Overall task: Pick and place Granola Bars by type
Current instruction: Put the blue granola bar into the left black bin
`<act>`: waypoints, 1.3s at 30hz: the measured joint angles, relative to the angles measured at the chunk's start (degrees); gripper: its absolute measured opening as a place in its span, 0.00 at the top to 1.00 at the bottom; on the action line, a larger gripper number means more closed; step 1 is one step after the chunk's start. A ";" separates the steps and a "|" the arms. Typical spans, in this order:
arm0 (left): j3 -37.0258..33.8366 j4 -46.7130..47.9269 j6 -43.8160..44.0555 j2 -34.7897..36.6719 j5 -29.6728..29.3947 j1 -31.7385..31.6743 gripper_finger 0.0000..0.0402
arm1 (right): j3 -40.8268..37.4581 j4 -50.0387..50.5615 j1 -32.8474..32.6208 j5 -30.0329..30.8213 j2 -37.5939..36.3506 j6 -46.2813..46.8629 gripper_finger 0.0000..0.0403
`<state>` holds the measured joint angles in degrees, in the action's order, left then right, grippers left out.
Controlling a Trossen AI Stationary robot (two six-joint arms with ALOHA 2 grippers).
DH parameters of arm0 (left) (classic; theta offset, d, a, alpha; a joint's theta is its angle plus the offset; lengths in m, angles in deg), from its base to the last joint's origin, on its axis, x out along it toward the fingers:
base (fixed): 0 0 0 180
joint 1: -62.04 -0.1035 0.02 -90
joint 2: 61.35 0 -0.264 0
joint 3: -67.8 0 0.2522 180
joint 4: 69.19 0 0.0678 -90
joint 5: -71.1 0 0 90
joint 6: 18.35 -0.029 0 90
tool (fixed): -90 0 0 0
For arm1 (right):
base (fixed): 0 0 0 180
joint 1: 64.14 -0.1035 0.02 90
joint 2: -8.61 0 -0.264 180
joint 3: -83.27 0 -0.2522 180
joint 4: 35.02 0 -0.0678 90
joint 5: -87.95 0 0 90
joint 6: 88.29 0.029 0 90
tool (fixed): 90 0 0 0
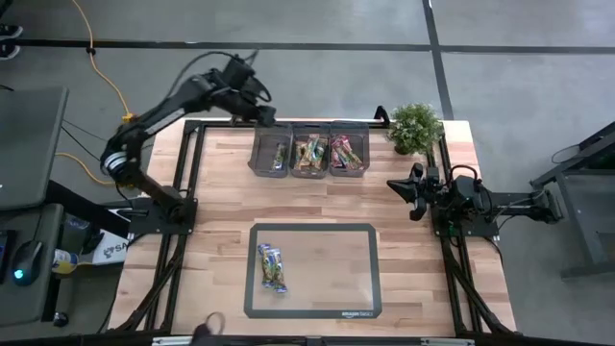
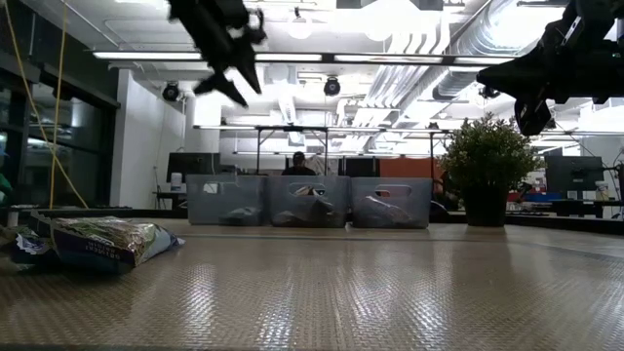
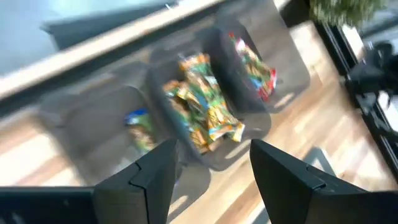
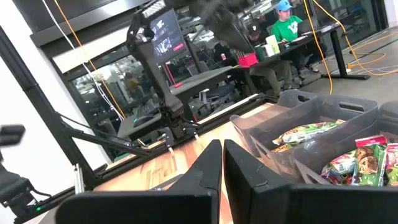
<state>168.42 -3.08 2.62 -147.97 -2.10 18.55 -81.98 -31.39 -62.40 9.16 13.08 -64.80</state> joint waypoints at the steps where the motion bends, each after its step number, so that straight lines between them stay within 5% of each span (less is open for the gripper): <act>1: 0.97 1.58 0.24 1.47 -1.69 0.00 0.51 | 0.00 -0.01 0.00 0.00 0.00 0.00 1.00; 11: 0.44 18.65 15.55 17.74 -16.57 5.84 0.51 | 0.00 -0.01 0.00 0.00 0.00 -0.01 1.00; 21: -5.92 30.28 42.80 23.41 -30.94 28.85 0.51 | 0.00 0.00 0.00 -0.01 0.00 0.02 1.00; 27: -14.25 28.12 58.44 22.39 -31.24 42.86 0.51 | 0.00 0.00 0.00 -0.01 0.00 0.02 1.00; 39: -28.56 4.17 80.27 15.73 -27.24 62.38 0.51 | 0.00 0.00 0.00 -0.02 0.00 0.01 1.00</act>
<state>139.86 1.10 82.89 -132.24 -29.34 80.94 -81.98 -31.39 -62.40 9.14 13.08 -64.79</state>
